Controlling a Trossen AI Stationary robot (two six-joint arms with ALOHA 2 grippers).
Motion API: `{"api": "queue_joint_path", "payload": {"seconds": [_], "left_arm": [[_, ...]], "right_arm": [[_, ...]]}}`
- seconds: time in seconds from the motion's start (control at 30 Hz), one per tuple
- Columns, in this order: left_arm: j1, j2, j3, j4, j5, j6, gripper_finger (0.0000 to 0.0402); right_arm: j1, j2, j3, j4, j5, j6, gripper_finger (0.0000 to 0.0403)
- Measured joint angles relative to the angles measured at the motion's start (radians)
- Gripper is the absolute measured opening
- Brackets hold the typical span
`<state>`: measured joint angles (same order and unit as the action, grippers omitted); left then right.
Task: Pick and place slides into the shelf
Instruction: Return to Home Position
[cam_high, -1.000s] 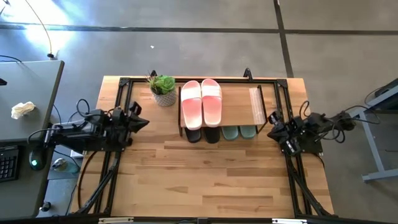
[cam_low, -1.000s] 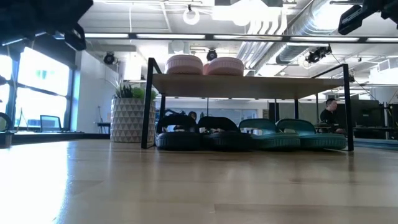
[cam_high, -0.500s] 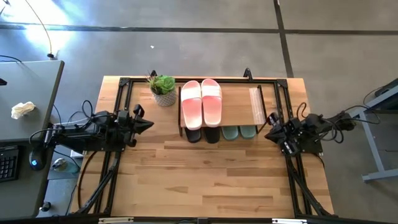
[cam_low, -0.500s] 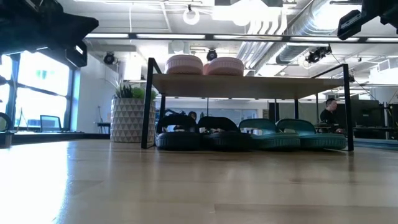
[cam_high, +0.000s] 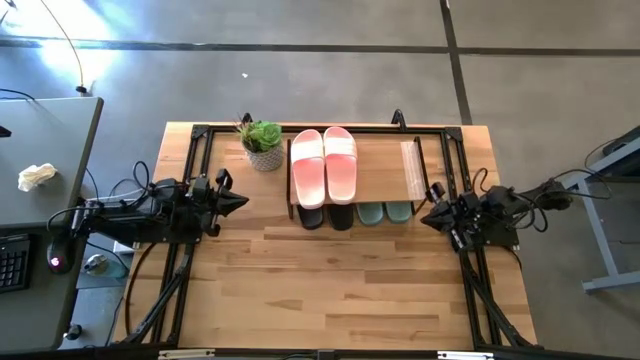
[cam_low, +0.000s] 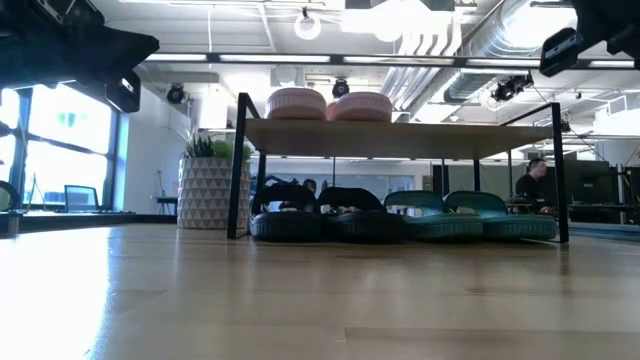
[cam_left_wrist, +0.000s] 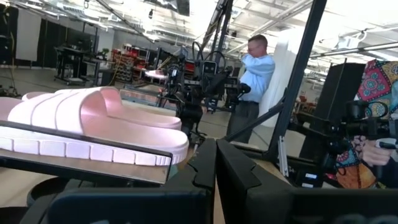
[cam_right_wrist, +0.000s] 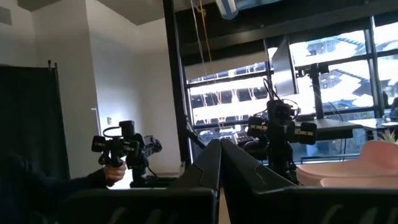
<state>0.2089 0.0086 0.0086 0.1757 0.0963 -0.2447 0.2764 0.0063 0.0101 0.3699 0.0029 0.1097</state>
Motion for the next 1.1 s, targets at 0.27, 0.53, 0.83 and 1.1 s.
{"api": "queue_joint_path", "payload": {"seconds": [0.27,0.53,0.83,1.1], "left_arm": [[0.0,0.0,0.0,-0.096,-0.017,0.034,0.0001],[0.0,0.001,0.0,-0.164,-0.075,0.039,0.0001],[0.0,0.001,0.0,-0.163,-0.075,0.039,0.0001],[0.0,0.001,0.0,-0.163,-0.075,0.038,0.0001]], "right_arm": [[0.0,0.0,0.0,-0.138,0.008,-0.113,0.0],[0.0,0.0,0.0,-0.27,0.029,-0.345,0.0],[0.0,0.0,0.0,-0.336,0.147,-0.378,0.0],[0.0,-0.001,0.002,-0.336,0.147,-0.321,0.0]]}}
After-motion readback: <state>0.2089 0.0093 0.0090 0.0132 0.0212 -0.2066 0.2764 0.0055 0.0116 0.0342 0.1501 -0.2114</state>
